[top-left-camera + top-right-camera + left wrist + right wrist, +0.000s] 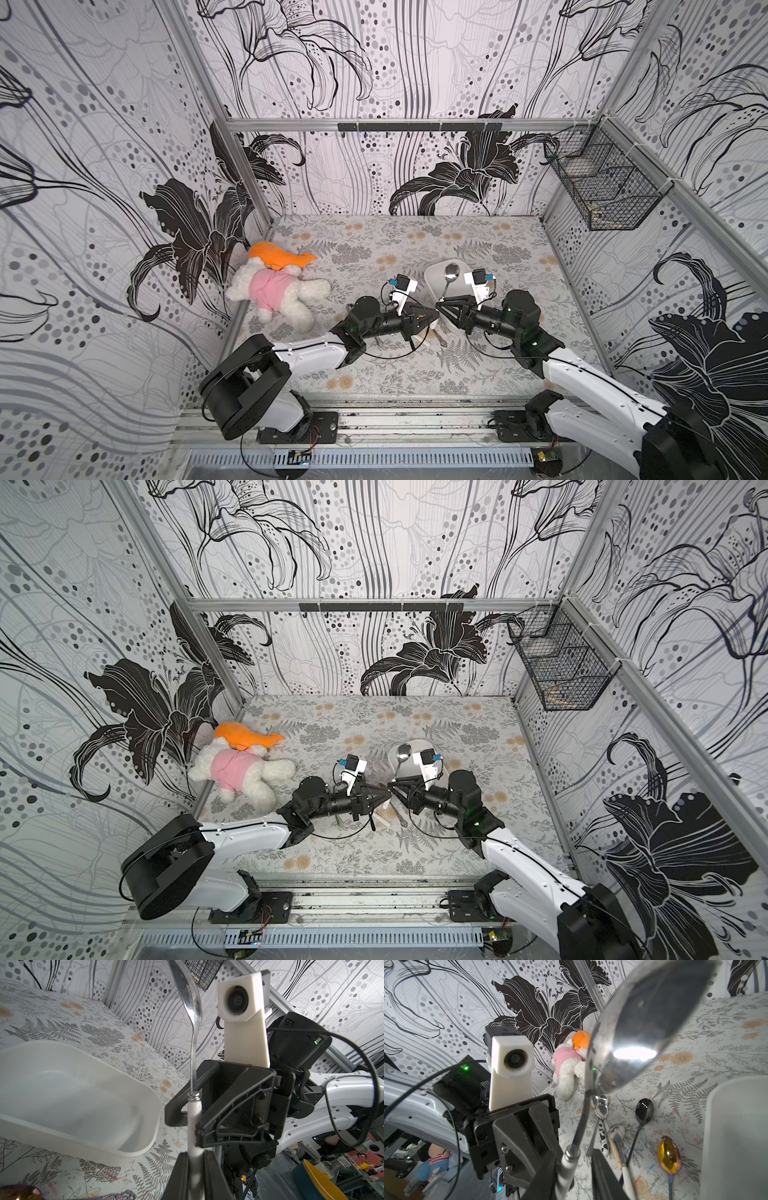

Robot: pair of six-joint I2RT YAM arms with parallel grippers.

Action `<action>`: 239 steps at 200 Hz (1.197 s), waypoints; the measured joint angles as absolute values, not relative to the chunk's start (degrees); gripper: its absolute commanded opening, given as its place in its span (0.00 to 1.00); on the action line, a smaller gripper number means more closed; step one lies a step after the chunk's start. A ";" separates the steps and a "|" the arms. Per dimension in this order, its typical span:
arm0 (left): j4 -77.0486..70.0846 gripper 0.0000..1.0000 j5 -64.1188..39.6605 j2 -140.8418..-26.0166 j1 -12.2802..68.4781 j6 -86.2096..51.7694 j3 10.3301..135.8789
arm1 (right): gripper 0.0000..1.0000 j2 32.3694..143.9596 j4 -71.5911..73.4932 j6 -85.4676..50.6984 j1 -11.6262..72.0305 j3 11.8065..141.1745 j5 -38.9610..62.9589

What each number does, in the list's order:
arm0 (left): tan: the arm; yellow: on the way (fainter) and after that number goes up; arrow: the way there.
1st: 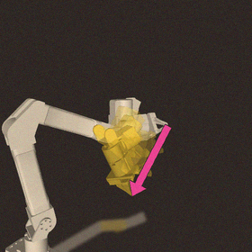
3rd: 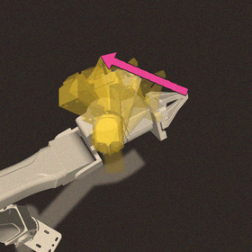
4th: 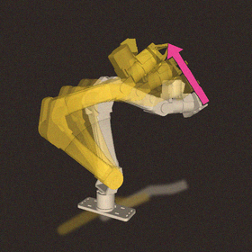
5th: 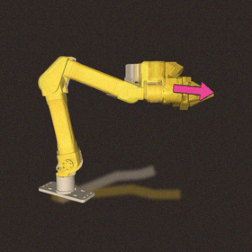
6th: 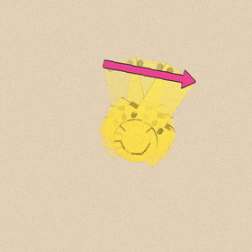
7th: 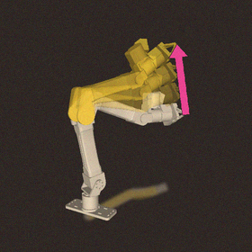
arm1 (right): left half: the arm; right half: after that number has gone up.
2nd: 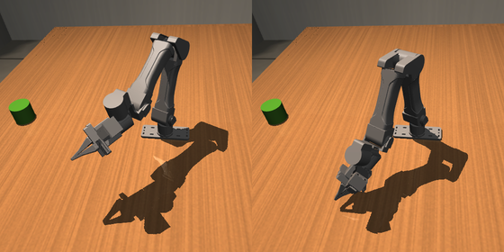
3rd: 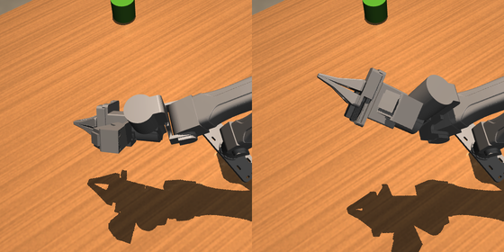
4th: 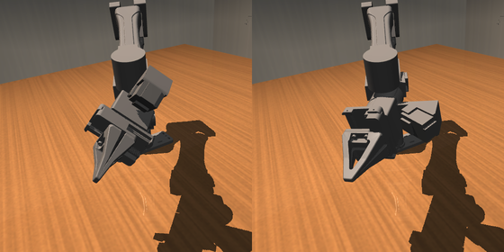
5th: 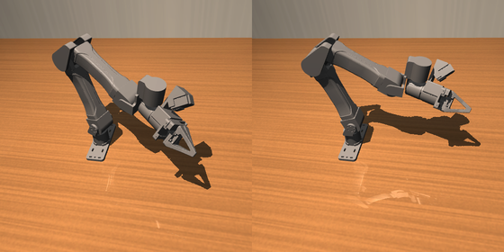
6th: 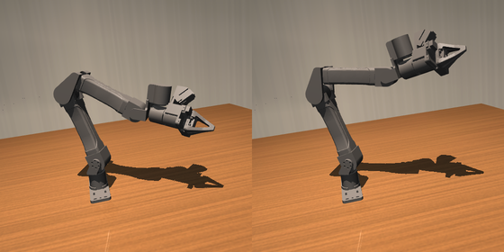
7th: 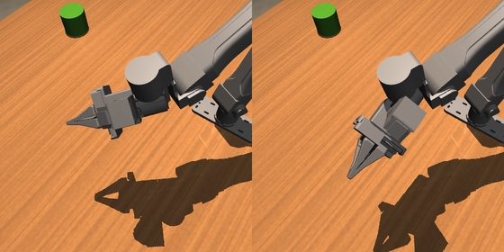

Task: Put the spoon into the storage box
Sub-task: Pick up the spoon from the center of the board, then place the spoon in the storage box.

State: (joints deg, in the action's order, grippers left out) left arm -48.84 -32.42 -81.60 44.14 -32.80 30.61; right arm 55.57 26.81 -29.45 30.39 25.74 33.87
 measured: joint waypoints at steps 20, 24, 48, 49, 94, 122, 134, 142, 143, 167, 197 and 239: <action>-49.36 0.00 -32.64 -81.76 43.92 -32.97 30.39 | 0.13 56.25 28.53 -31.07 30.41 25.69 34.92; -49.43 0.00 -32.67 -81.78 43.92 -32.95 30.37 | 0.11 56.51 28.99 -31.66 30.48 25.69 35.16; -49.45 0.00 -33.01 -81.97 43.72 -32.97 30.37 | 0.00 57.69 30.33 -33.50 30.50 25.69 35.81; -49.43 0.00 -33.01 -81.97 43.72 -32.97 30.37 | 0.00 57.71 30.33 -33.52 30.50 25.69 35.81; -48.29 0.50 -31.64 -81.65 43.35 -32.91 30.37 | 0.00 58.76 24.82 -32.14 30.68 28.67 32.45; -41.65 0.66 -24.43 -76.75 42.98 -31.70 30.11 | 0.00 61.47 12.43 -27.44 30.59 36.05 22.61; -36.03 0.66 -18.02 -73.19 42.83 -31.05 30.20 | 0.00 63.75 6.00 -25.32 30.57 40.69 16.99; -31.81 0.66 -13.47 -70.98 42.68 -30.94 30.46 | 0.00 65.69 1.61 -23.97 30.57 44.03 12.62; -31.40 0.66 -12.88 -70.78 42.68 -30.94 30.50 | 0.00 65.89 1.23 -23.83 30.57 44.31 12.25; -18.52 0.65 0.91 -66.26 42.37 -30.98 32.84 | 0.00 71.77 -9.96 -20.27 30.57 52.47 0.03; -8.54 0.65 11.38 -62.76 42.22 -30.76 33.21 | 0.00 82.11 -23.24 -17.39 30.57 61.93 -11.90; -1.72 0.65 18.17 -62.02 41.93 -30.57 33.19 | 0.00 94.96 -36.71 -15.49 32.60 72.12 -25.47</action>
